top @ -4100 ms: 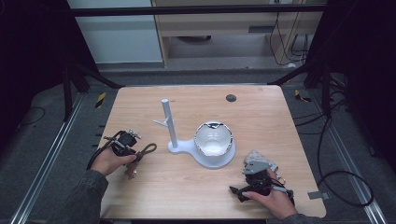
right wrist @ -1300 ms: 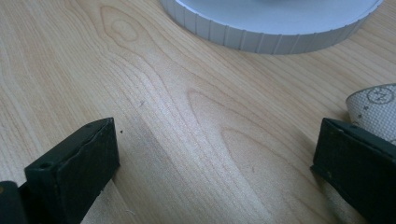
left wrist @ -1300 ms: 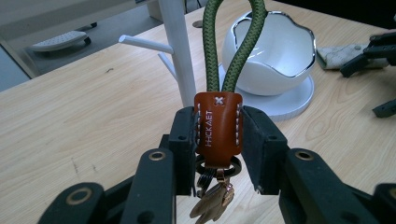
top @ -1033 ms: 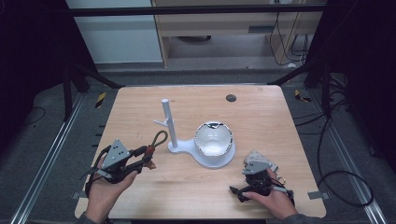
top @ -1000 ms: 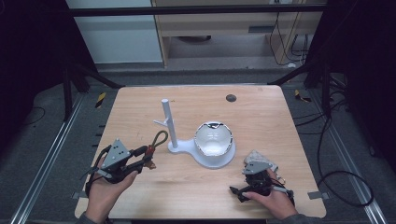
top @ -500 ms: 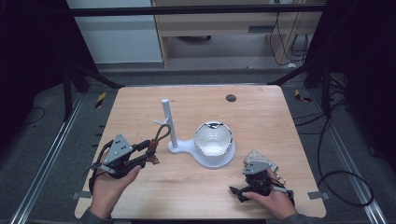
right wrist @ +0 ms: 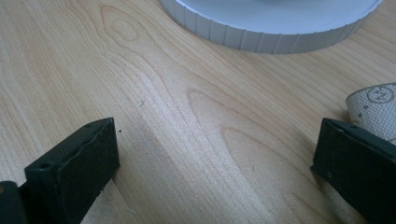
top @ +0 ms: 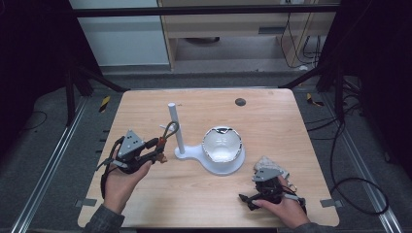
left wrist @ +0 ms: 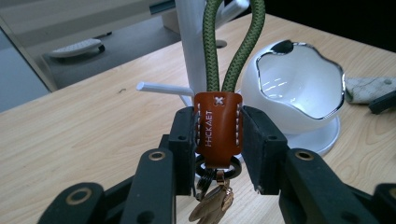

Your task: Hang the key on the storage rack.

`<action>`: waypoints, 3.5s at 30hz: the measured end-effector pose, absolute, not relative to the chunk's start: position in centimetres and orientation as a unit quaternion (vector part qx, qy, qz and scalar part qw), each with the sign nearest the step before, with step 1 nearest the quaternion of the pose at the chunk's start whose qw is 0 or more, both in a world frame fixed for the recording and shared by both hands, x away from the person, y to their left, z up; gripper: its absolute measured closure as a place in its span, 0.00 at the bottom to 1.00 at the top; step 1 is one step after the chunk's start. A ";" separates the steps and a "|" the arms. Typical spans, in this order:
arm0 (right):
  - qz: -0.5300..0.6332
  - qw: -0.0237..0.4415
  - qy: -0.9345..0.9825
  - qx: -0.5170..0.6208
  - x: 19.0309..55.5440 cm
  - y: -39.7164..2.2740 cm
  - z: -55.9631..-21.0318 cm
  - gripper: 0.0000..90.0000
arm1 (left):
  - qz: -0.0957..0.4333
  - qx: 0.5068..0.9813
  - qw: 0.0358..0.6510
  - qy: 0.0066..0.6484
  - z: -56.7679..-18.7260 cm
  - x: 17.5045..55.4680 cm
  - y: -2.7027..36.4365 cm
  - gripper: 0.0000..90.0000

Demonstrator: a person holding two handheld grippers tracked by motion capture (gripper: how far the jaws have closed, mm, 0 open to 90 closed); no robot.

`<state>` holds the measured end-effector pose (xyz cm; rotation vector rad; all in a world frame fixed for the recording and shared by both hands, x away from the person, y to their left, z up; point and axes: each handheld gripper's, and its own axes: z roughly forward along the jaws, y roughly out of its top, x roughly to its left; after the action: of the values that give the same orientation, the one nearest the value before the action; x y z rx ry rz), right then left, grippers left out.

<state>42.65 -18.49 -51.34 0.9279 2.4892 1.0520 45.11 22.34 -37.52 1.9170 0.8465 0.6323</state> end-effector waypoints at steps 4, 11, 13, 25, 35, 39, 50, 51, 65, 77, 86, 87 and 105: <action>0.365 0.142 0.862 0.321 42.7 -18.5 -51.3 0.00 | 0.255 0.779 0.454 0.349 -38.1 45.8 22.0 0.73; 0.364 0.142 0.862 0.322 42.6 -18.5 -51.3 0.00 | 0.253 0.779 0.451 0.355 -39.0 46.7 21.1 0.73; 0.364 0.142 0.862 0.321 42.6 -18.5 -51.3 0.00 | 0.252 0.779 0.449 0.359 -39.3 47.0 21.0 0.73; 0.364 0.141 0.863 0.321 42.6 -18.5 -51.3 0.00 | 0.241 0.774 0.451 0.373 -40.8 48.2 20.4 0.73; 0.364 0.141 0.863 0.321 42.6 -18.5 -51.3 0.00 | 0.240 0.771 0.454 0.377 -41.1 48.7 19.9 0.73; 0.364 0.141 0.863 0.321 42.6 -18.5 -51.3 0.00 | 0.239 0.770 0.455 0.379 -41.1 48.8 19.8 0.73; 0.365 0.141 0.863 0.321 42.6 -18.5 -51.3 0.00 | 0.237 0.770 0.454 0.381 -41.2 49.0 19.7 0.72; 0.364 0.141 0.862 0.322 42.6 -18.5 -51.3 0.00 | 0.237 0.771 0.450 0.382 -41.3 48.9 19.6 0.65; 0.363 0.142 0.862 0.325 42.4 -18.5 -51.3 0.00 | 0.219 0.792 0.409 0.398 -43.2 47.9 21.2 0.13; 0.361 0.155 0.861 0.323 42.1 -18.9 -49.5 0.06 | 0.205 0.793 0.377 0.433 -46.6 48.5 25.1 0.07; 0.339 0.191 0.856 0.341 42.4 -20.9 -46.5 0.09 | 0.201 0.803 0.352 0.438 -48.3 48.7 26.3 0.07; 0.330 0.195 0.856 0.347 42.5 -21.3 -46.2 0.09 | 0.199 0.805 0.348 0.437 -48.4 48.8 26.3 0.07; 0.242 0.170 0.874 0.386 44.9 -23.7 -44.5 0.13 | 0.181 0.815 0.322 0.446 -50.3 49.0 26.1 0.06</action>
<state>44.92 -23.73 -44.49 1.0980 2.4830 0.6863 48.99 26.06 -50.33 2.1398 1.1715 0.4742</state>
